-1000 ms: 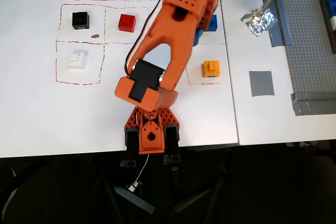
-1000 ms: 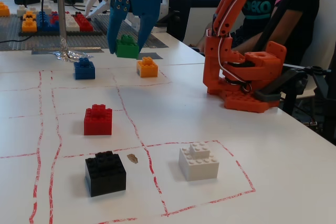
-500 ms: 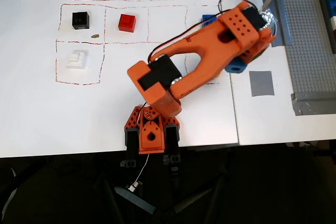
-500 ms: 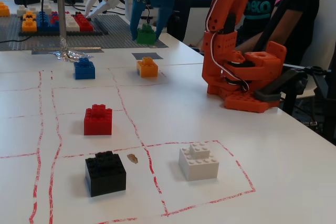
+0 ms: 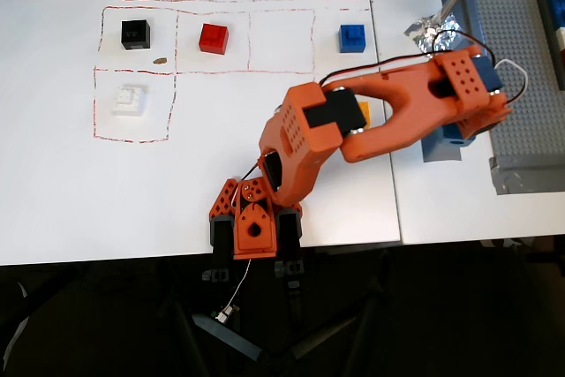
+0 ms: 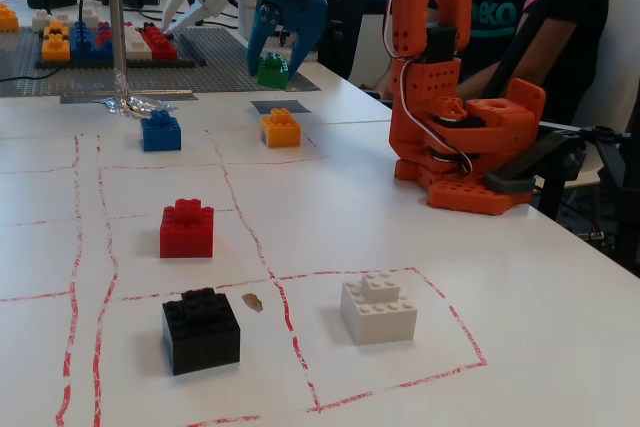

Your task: Grab the block and put it in the grey marker

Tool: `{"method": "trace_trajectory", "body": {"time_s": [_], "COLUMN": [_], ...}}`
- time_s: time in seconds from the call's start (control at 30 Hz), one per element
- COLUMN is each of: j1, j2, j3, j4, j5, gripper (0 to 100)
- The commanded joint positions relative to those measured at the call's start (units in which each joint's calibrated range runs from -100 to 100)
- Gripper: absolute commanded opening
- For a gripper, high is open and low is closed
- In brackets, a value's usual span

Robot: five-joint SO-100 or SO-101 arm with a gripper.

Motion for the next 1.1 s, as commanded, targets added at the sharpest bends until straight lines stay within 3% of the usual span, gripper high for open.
{"method": "trace_trajectory", "body": {"time_s": [0.0, 0.83, 1.07], "j1": [2.02, 5.64, 7.4], "j2": [-2.31, 11.91, 10.27], "j3": [-8.73, -11.0, -8.37], "j4": [-1.27, -10.33, -7.47], "j5": [2.0, 8.84, 12.65], "gripper": [0, 3, 21]}}
